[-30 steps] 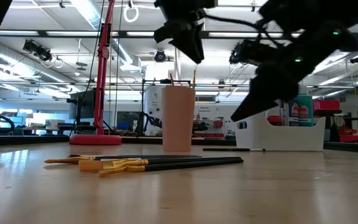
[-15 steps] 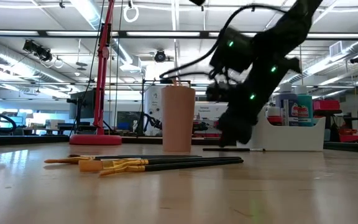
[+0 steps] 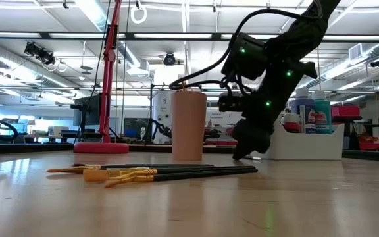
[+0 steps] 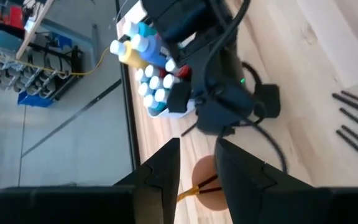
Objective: Pick & Place Paint Supplies
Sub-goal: Put the white paint brush into the orange cup
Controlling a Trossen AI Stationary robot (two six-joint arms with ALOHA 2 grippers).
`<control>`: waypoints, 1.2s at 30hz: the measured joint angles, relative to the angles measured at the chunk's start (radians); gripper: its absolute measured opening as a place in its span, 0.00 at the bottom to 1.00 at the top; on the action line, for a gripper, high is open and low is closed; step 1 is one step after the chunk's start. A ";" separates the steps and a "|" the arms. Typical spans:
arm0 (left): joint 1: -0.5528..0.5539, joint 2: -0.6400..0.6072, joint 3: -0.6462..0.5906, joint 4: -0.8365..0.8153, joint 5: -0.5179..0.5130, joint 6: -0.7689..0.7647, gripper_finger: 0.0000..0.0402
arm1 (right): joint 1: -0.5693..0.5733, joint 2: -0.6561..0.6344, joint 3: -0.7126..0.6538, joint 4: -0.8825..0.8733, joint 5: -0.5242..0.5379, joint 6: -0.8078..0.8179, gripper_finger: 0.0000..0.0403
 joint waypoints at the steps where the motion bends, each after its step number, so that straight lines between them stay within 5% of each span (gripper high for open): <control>1: 0.000 0.000 0.000 -0.007 -0.004 0.000 0.28 | 0.005 0.000 0.000 -0.002 0.001 -0.002 0.23; 11: 0.000 0.000 0.000 -0.016 -0.003 -0.003 0.28 | 0.031 -0.143 -0.006 -0.138 -0.195 0.142 0.23; 24: 0.000 0.001 0.000 -0.033 -0.003 -0.047 0.28 | 0.107 -0.359 -0.003 -0.308 -0.080 0.252 0.23; 28: 0.000 0.001 -0.001 -0.044 -0.003 -0.048 0.28 | 0.175 -0.373 -0.003 -0.366 -0.073 0.342 0.23; 33: 0.000 0.001 -0.001 -0.043 -0.003 -0.044 0.28 | 0.213 -0.349 -0.016 -0.445 0.137 0.414 0.22; 36: 0.000 0.001 -0.001 -0.042 -0.003 -0.045 0.28 | 0.185 -0.340 -0.045 -0.423 0.116 0.424 0.17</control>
